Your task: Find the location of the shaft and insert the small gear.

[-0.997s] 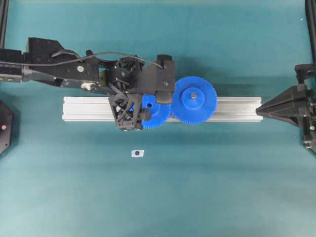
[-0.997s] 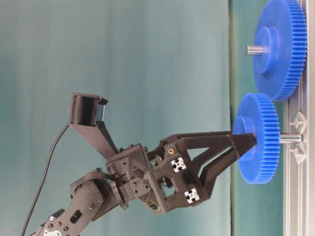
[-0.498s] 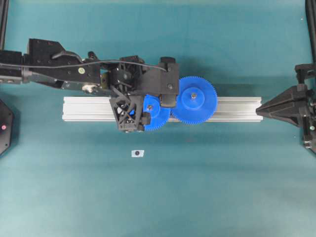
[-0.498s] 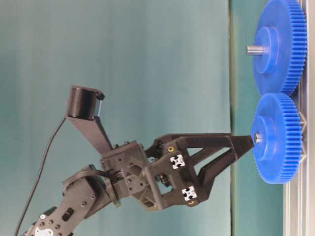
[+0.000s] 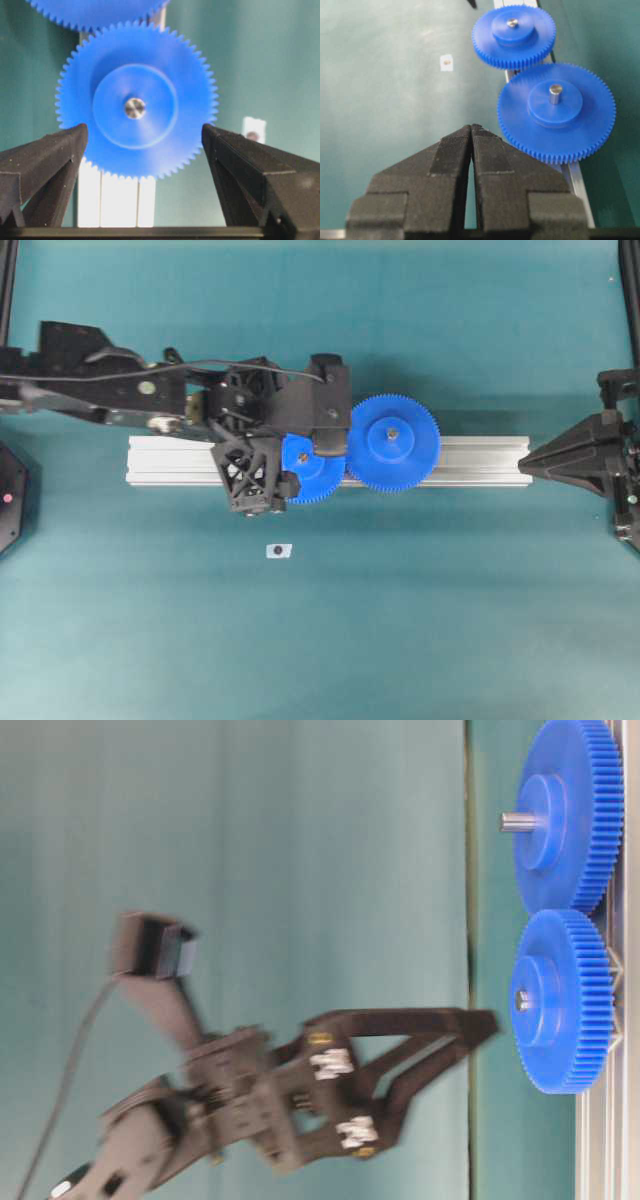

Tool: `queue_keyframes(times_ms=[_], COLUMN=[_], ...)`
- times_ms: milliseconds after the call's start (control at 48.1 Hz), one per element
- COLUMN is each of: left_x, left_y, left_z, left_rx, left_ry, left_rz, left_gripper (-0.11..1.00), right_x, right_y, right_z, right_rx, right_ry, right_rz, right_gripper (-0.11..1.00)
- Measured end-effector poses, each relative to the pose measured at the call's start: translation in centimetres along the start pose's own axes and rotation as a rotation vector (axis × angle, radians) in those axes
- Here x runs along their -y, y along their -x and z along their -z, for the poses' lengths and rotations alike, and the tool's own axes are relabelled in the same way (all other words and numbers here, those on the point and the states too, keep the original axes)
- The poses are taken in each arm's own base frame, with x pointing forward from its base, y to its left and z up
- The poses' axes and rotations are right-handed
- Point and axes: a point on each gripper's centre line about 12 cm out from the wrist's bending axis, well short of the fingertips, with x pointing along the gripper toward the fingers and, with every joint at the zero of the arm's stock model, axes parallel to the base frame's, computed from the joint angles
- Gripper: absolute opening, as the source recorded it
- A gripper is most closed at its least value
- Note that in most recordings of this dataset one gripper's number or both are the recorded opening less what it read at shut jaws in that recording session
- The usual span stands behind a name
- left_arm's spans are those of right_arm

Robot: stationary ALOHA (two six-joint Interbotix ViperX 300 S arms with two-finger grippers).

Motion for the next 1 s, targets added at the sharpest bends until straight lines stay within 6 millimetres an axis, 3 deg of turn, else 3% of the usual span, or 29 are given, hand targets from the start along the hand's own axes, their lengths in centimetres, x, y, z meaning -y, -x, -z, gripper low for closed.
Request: queue_keyframes(times_ms=[249, 498, 997], left_x=[0.9, 2.5, 2.5], left_y=[3.0, 4.4, 9.4], left_z=[-0.6, 0.4, 2.3], left_rx=[0.088, 0.126, 0.308], left_ry=[0.045, 0.062, 0.086], left_rz=[0.015, 0.047, 0.063], left_gripper=[0.91, 0.91, 0.91], right_x=[0.0, 0.0, 0.0], right_y=[0.0, 0.1, 0.3], right_z=[0.0, 0.1, 0.0], right_rx=[0.002, 0.001, 0.015], right_ry=[0.0, 0.001, 0.002], right_rz=[0.0, -0.002, -0.003], right_gripper=[0.08, 0.08, 0.08])
